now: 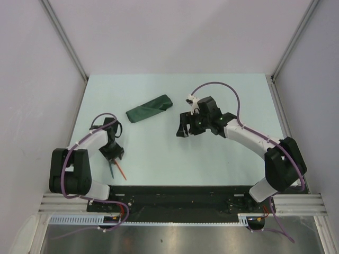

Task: Fold the napkin into a case and place the utensils inside
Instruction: Pick up the fork from the corner of the board, then pass from the left arm to the right

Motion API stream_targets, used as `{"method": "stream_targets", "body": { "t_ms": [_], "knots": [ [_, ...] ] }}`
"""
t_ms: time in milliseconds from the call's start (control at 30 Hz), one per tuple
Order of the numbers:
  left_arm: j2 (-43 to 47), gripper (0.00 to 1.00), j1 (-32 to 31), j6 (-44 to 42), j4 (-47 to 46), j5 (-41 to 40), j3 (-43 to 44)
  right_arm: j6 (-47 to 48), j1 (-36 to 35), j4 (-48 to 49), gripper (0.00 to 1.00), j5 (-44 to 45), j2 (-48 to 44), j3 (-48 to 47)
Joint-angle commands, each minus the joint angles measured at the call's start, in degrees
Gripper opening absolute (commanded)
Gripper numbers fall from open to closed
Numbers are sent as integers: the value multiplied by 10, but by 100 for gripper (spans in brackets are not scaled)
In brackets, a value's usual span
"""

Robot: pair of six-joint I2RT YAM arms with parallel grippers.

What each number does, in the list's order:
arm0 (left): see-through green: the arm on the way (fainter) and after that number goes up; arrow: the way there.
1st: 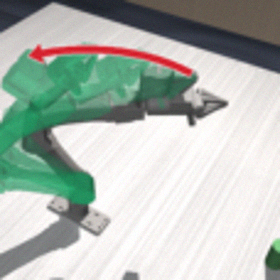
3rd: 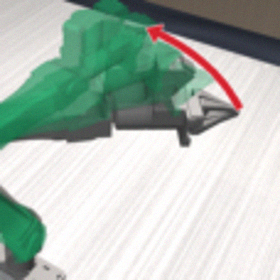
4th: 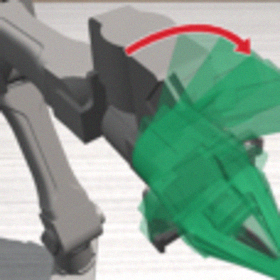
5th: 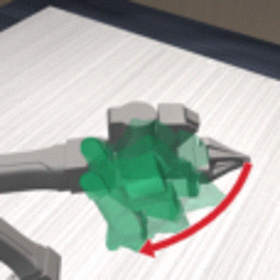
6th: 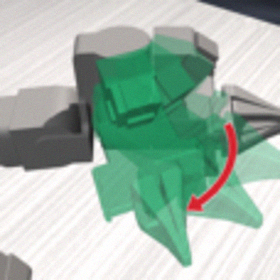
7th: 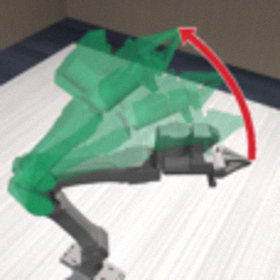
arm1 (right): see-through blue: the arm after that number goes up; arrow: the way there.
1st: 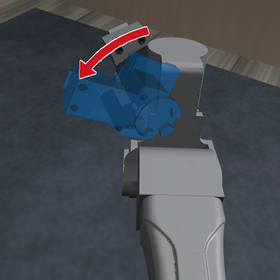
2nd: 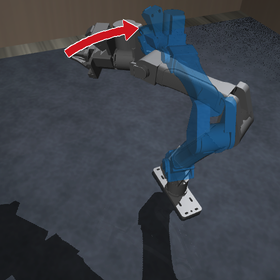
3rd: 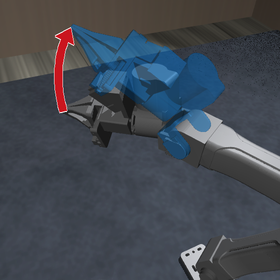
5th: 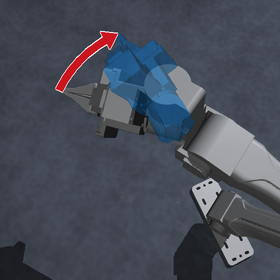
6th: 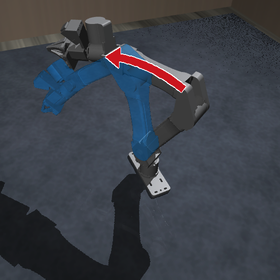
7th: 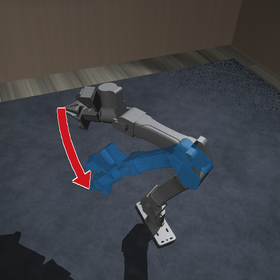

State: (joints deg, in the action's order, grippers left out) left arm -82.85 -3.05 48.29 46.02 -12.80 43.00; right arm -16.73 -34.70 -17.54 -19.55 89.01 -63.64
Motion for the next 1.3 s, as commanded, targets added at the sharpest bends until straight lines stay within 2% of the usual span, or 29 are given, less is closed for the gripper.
{"method": "stream_targets", "body": {
  "t_ms": [0,33,100,133,200,333,367,433,467,500,533,600,667,700,733,900,1067,1267],
  "knots": [
    [-26,35,-6,18,-65,-2,-36,-19,15,33,80,-19,-3,-16],
    [-25,25,-6,15,-66,0,-37,-20,16,35,80,-21,-3,-18],
    [-21,16,-6,6,-66,9,-36,-23,24,39,80,-22,-7,-19],
    [-21,7,-6,2,-66,14,-36,-24,26,40,81,-22,-9,-19],
    [-7,0,-6,-7,-72,24,-37,-30,39,45,81,-29,-8,-18],
    [46,0,-20,-67,-98,79,-35,-52,73,80,81,-89,8,-9],
    [66,0,-34,-83,-134,109,-34,-53,80,88,81,-101,12,-9],
    [125,0,-52,-122,-192,223,-37,-56,94,114,80,-140,25,-10],
    [142,0,-72,-133,-259,264,-39,-54,97,123,80,-158,32,-12],
    [171,0,-84,-142,-289,323,-37,-56,103,131,80,-173,38,-17],
    [179,0,-93,-154,-309,344,-33,-57,106,144,80,-207,55,-21],
    [189,0,-104,-162,-366,406,-21,-62,117,163,79,-246,65,-29],
    [180,0,-105,-164,-430,533,-13,-79,123,225,77,-307,77,-22],
    [171,0,-107,-163,-445,573,-6,-84,125,242,76,-324,79,-21],
    [148,0,-110,-161,-454,650,1,-88,125,272,75,-358,82,-21],
    [110,0,-151,-203,-425,708,48,-114,125,340,68,-407,89,-22],
    [75,0,-165,-165,-458,765,38,-80,106,349,60,-428,89,-27],
    [59,0,-172,-158,-481,788,28,-103,92,404,45,-473,115,-34]
  ]
}}
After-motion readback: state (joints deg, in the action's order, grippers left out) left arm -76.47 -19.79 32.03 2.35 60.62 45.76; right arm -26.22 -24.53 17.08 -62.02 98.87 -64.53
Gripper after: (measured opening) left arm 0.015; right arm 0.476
